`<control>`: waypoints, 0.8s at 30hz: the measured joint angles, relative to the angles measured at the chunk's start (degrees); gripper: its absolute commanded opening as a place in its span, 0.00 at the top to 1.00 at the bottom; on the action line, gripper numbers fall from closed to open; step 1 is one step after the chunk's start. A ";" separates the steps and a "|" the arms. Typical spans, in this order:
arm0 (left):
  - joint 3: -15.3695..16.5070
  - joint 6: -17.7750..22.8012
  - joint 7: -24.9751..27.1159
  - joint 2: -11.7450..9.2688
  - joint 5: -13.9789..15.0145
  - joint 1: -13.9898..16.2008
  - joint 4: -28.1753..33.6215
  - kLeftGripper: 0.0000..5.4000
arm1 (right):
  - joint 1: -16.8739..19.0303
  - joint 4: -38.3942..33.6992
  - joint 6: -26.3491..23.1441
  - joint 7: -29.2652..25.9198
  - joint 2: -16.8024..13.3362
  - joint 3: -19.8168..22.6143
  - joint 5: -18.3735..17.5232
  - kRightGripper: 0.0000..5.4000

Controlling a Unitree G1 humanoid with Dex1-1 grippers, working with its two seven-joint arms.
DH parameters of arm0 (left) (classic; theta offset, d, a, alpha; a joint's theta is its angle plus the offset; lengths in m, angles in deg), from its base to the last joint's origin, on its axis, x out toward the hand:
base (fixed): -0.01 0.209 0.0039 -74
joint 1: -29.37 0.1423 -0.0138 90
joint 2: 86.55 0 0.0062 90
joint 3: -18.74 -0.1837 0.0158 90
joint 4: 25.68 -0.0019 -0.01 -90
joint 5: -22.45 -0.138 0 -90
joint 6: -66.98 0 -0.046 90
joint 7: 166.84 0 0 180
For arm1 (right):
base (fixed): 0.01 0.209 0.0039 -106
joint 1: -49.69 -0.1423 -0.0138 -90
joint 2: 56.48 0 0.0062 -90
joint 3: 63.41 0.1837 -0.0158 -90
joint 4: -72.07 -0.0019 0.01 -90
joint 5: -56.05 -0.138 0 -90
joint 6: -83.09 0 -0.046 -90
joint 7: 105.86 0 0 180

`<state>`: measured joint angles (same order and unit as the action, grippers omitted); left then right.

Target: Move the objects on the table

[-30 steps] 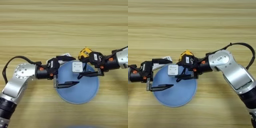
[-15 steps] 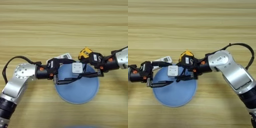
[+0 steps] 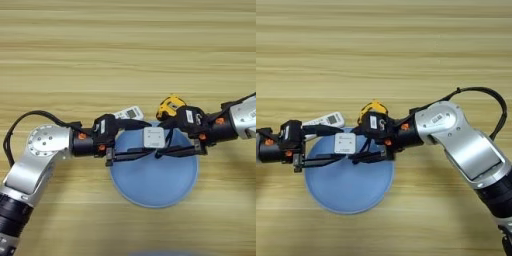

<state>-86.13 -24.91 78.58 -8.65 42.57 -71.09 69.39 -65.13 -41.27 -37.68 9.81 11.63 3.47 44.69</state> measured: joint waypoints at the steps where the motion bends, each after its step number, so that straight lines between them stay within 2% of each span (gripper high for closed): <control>1: 0.00 0.00 0.00 0.00 0.00 0.00 0.00 0.54 | 0.00 0.00 0.00 0.00 0.00 0.00 -0.01 0.54; 16: -0.03 -0.24 0.02 0.02 0.00 -0.05 -0.08 0.54 | 0.00 0.00 -0.05 0.01 -0.04 0.05 -0.40 0.54; 18: -0.03 -0.32 0.02 0.03 0.00 -0.05 -0.11 0.54 | 0.00 0.00 -0.05 0.01 -0.04 0.06 -0.53 0.47; 24: -0.31 -0.62 0.39 0.28 0.01 -0.05 -0.14 0.56 | -0.12 0.02 -0.05 0.20 0.01 0.70 -1.29 0.37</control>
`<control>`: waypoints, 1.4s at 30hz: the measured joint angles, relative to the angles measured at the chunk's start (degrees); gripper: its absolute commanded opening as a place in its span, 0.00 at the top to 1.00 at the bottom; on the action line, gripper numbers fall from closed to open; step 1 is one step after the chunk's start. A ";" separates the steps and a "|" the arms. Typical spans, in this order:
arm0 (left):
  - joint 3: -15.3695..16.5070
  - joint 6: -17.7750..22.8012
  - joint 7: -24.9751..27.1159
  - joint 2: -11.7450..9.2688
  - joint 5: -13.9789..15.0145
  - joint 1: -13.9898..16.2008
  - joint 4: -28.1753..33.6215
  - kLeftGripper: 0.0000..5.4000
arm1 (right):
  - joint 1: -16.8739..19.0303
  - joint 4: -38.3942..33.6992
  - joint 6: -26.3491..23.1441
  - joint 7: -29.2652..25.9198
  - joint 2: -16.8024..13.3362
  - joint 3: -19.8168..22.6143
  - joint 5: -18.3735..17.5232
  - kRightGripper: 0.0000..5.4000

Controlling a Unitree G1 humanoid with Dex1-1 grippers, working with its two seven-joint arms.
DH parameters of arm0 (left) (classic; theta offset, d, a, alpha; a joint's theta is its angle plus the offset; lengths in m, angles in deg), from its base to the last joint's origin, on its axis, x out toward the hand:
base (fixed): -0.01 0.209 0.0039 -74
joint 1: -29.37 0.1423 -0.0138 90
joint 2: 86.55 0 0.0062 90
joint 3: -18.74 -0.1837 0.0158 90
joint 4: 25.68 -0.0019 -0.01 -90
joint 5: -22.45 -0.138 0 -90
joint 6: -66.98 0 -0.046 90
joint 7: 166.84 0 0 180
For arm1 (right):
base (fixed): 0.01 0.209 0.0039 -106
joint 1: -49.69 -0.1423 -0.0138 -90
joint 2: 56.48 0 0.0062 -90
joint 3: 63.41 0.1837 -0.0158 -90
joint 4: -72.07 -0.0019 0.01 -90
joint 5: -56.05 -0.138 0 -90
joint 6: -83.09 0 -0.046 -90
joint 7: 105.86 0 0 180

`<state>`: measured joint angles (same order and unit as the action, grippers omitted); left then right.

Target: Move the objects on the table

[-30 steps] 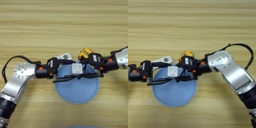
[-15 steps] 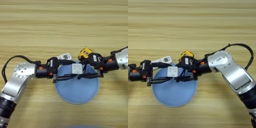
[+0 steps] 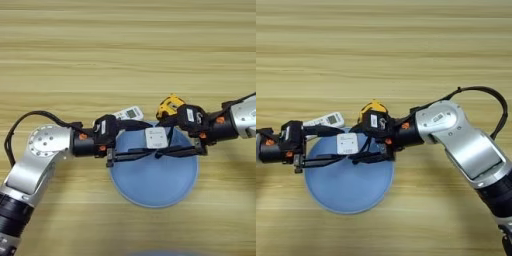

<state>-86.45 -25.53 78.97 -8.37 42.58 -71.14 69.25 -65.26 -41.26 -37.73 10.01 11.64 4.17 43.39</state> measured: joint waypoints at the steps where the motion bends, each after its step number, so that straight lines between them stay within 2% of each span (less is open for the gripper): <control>1: -0.11 -0.02 0.06 0.01 0.00 0.00 -0.02 0.56 | -0.01 -0.01 0.00 -0.01 0.02 0.12 -0.11 0.34; 16: -0.39 -0.35 0.60 0.03 0.07 -0.06 -0.23 0.56 | -0.39 -0.28 -0.25 -0.06 0.03 2.28 -1.55 0.04; 18: -0.41 -0.35 0.59 0.08 0.02 -0.06 -0.50 0.56 | -0.40 -1.22 -0.79 -0.12 0.07 3.35 -3.49 0.01; 23: -0.66 -0.53 0.57 0.22 -0.26 -0.09 -1.59 0.56 | -0.47 -4.02 -2.62 -0.03 0.16 7.85 -10.02 0.00; 27: -0.80 -1.09 0.51 0.32 -1.82 -0.12 -3.07 0.56 | -0.42 -4.87 -3.79 1.35 0.16 11.41 -13.46 0.00; 30: -0.89 -2.07 0.35 1.02 -2.49 -0.37 -4.81 0.56 | 0.54 -5.25 -3.91 5.25 1.22 15.47 -15.56 0.00; 35: -1.47 -3.97 -0.44 1.74 -5.46 -0.60 -8.60 0.56 | 1.91 -5.31 -4.12 15.60 5.68 21.40 -17.39 0.00; 39: -1.52 -5.55 -1.39 2.18 -7.11 -0.66 -10.98 0.56 | 2.71 -5.01 -4.31 22.43 8.73 24.34 -17.74 0.00; 42: -1.53 -6.73 -2.21 2.37 -8.84 -0.71 -13.10 0.56 | 3.13 -3.95 -2.52 27.78 11.19 26.03 -16.52 0.00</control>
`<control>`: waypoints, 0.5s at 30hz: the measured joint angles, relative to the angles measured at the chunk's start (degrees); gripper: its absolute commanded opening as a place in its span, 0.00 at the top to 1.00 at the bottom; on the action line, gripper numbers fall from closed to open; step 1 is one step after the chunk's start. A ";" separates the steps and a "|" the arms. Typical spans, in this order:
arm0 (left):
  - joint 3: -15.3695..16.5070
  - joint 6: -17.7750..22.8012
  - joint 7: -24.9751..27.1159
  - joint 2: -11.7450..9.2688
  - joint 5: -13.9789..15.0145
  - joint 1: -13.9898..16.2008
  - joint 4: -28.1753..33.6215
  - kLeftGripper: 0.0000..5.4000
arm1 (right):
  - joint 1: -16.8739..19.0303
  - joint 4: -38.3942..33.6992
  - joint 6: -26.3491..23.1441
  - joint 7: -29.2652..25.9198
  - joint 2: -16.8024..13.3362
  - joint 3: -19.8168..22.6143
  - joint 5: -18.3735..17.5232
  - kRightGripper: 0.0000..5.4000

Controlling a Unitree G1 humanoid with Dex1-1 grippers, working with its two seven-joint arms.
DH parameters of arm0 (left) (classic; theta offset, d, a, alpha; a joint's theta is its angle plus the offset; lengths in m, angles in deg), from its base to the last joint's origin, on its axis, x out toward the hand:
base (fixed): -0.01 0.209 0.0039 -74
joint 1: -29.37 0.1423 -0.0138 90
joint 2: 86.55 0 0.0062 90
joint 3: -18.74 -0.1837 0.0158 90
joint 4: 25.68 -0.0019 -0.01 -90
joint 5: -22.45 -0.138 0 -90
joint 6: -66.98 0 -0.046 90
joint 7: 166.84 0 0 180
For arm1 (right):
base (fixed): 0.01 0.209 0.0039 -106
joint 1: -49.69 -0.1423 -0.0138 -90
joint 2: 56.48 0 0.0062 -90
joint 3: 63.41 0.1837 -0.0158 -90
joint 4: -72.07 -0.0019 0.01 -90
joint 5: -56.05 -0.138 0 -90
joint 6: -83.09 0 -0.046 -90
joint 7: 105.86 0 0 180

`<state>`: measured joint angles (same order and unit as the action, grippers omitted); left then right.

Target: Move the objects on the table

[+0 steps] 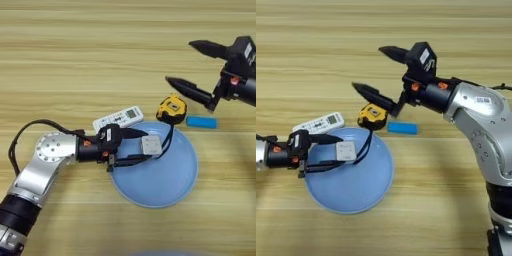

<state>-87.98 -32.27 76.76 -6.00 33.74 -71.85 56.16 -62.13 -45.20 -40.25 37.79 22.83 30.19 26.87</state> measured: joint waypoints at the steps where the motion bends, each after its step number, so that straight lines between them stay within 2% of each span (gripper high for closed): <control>1: 0.00 -0.33 -0.72 0.13 -0.41 -0.06 -0.72 0.56 | 0.19 0.77 1.81 2.84 1.12 0.78 1.70 0.00; 3: -0.04 -0.58 -1.86 0.29 -2.15 -0.39 -1.73 0.56 | 0.36 2.12 5.60 6.87 2.57 1.26 5.36 0.00; 5: -0.26 -0.89 -2.46 0.51 -2.54 -0.51 -2.49 0.56 | 0.37 4.61 10.40 12.04 3.86 1.60 10.73 0.00; 6: -0.36 -0.94 -2.58 0.68 -2.59 -0.50 -2.71 0.56 | 0.37 5.58 11.90 13.59 4.42 1.84 12.09 0.00; 9: -0.53 -1.26 -3.05 1.43 -3.39 -0.48 -2.94 0.56 | 0.37 9.53 17.79 18.39 6.92 3.47 15.22 0.00; 12: -0.54 -1.31 -3.58 1.59 -4.22 -0.36 -3.54 0.56 | 0.37 14.01 20.87 22.34 8.59 6.46 15.96 0.00; 15: -0.53 -1.22 -4.24 1.80 -4.32 -0.28 -3.63 0.56 | 0.40 18.66 26.32 26.03 9.24 8.54 18.52 0.00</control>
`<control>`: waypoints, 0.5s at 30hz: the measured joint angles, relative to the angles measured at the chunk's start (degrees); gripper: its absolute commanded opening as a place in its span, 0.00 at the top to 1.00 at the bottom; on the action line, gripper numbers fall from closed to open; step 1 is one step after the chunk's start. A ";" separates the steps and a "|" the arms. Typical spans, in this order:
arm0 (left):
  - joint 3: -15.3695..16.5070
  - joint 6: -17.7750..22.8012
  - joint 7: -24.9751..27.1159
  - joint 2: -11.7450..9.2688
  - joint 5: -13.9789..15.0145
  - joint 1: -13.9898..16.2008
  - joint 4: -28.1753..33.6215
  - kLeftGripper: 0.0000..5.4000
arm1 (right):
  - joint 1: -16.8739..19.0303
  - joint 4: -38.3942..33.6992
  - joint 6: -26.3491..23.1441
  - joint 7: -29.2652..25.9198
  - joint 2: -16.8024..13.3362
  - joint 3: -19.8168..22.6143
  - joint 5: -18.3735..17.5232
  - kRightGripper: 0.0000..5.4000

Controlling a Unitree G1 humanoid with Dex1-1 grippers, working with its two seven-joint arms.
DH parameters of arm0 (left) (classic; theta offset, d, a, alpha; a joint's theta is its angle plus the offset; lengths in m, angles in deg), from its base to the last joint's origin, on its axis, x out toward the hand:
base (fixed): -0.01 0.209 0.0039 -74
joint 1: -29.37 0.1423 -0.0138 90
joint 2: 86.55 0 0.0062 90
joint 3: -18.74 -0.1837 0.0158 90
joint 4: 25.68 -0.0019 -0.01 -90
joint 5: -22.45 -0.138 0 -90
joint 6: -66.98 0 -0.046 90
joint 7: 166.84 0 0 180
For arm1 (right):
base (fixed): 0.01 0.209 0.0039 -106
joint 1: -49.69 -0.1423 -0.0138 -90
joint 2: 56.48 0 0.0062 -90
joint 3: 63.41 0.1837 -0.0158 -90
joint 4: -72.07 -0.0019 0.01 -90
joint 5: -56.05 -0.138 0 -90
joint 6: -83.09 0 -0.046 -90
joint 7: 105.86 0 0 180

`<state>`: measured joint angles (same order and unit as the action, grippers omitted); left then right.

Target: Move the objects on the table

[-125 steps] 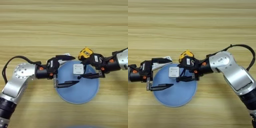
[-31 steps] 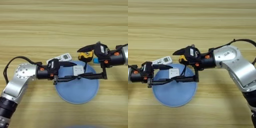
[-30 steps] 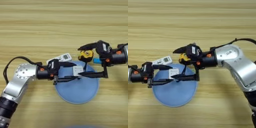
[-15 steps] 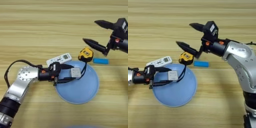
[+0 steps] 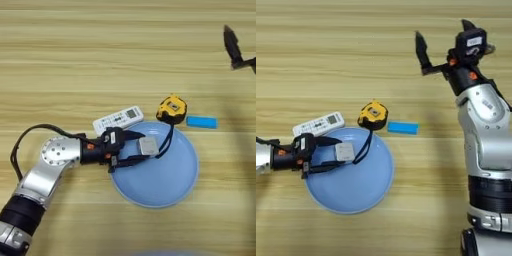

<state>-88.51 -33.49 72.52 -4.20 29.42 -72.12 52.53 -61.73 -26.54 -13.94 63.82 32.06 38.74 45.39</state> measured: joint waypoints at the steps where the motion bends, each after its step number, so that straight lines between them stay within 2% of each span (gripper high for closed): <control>1: 0.00 0.04 -0.29 0.09 -0.10 0.02 -0.03 0.56 | 0.02 1.48 1.73 0.78 0.18 0.36 0.67 0.00; 3: 0.00 0.11 -0.80 0.14 -0.30 0.16 -0.05 0.56 | 0.42 5.18 6.49 2.56 0.92 0.89 2.40 0.00; 6: -0.01 0.43 -1.66 0.18 -0.56 0.67 -0.05 0.56 | 1.67 10.93 12.32 4.05 2.72 1.25 3.14 0.00; 7: 0.00 1.08 -2.04 0.22 -0.60 0.87 -0.05 0.56 | 2.09 14.59 16.22 4.12 3.77 2.01 2.90 0.00; 9: 0.04 1.50 -2.66 0.35 -0.59 1.05 -0.04 0.56 | 2.56 18.00 20.63 3.54 4.53 2.53 2.03 0.00; 11: 0.13 2.62 -3.63 0.39 -0.60 1.06 -0.02 0.56 | 3.50 20.97 24.40 2.74 4.93 2.94 1.46 0.00; 15: 0.24 4.16 -5.28 0.45 -0.62 1.12 0.28 0.56 | 6.45 22.14 28.60 1.67 5.55 2.46 1.41 0.00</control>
<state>-88.28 -29.33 67.24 -3.75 28.79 -71.00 52.81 -55.28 -4.40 14.66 65.49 37.61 41.19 46.80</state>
